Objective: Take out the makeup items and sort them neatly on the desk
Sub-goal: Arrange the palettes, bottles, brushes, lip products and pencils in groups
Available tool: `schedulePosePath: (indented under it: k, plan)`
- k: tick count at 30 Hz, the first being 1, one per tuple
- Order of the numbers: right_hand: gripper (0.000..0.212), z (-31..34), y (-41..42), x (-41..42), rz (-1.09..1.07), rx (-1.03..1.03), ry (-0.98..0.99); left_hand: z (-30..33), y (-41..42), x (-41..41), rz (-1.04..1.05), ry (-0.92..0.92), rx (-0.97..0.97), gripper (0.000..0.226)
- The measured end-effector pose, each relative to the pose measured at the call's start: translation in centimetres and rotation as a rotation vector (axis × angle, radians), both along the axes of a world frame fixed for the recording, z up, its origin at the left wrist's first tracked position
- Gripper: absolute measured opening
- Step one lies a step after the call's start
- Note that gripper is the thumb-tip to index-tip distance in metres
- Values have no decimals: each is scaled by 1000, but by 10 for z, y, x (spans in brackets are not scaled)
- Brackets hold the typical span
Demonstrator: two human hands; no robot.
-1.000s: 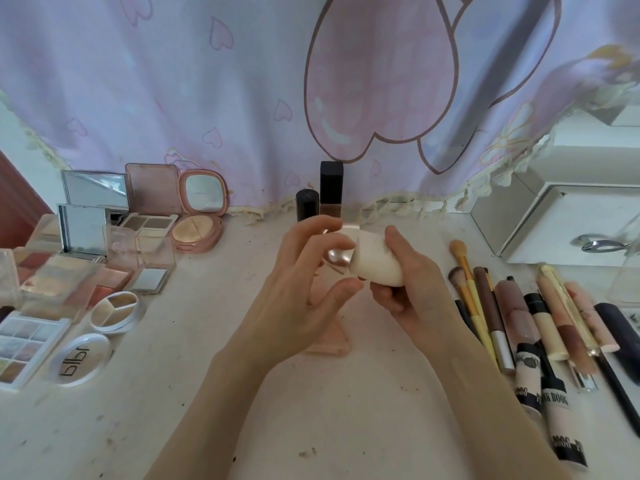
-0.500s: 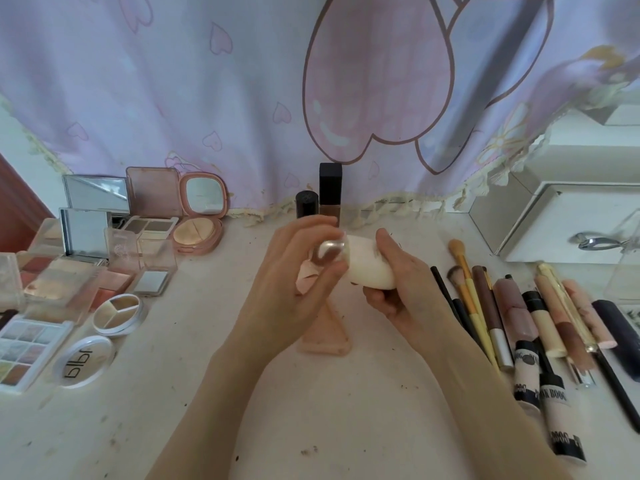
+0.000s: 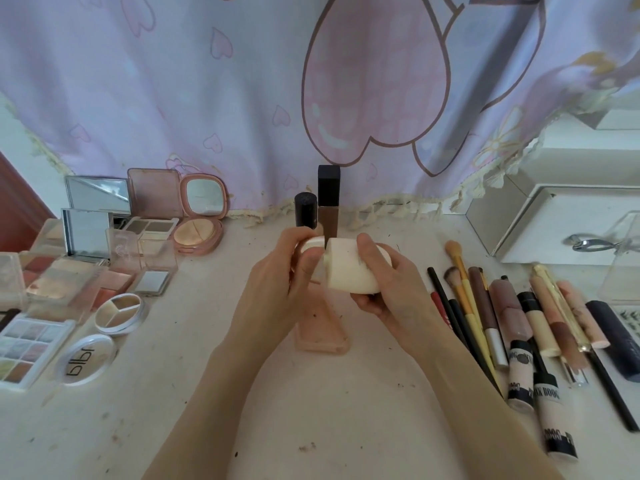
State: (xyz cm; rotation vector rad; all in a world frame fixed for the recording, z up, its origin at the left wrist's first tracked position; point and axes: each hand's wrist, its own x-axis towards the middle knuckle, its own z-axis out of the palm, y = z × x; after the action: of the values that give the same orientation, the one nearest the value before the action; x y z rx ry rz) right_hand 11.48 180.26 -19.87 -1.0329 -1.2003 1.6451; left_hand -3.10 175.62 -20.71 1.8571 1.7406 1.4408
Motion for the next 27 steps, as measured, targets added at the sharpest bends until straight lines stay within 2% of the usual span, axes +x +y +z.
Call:
schedulePosePath:
  k: [4,7,10,12,16,21,27]
  plan:
    - [27,0,-3,-2,2,61,-38,-4,-2,1,3,-56,-88,23]
    - [19,0,-6,-1,23,61,-23,-4,-5,-1,-75,-92,-172,19]
    - [21,2,-9,-1,85,48,17,-2,-9,-4,-127,-202,-210,19]
    - [22,3,-12,-2,131,48,2,1,-13,-11,-110,-197,-222,14]
    - [26,11,-15,-9,197,65,-64,10,-19,-34,6,-131,-226,12]
    - [31,19,-22,-23,191,32,-6,20,-27,-66,246,-283,-97,18]
    - [38,9,-29,-82,40,188,-188,12,-35,-85,406,-467,-106,17]
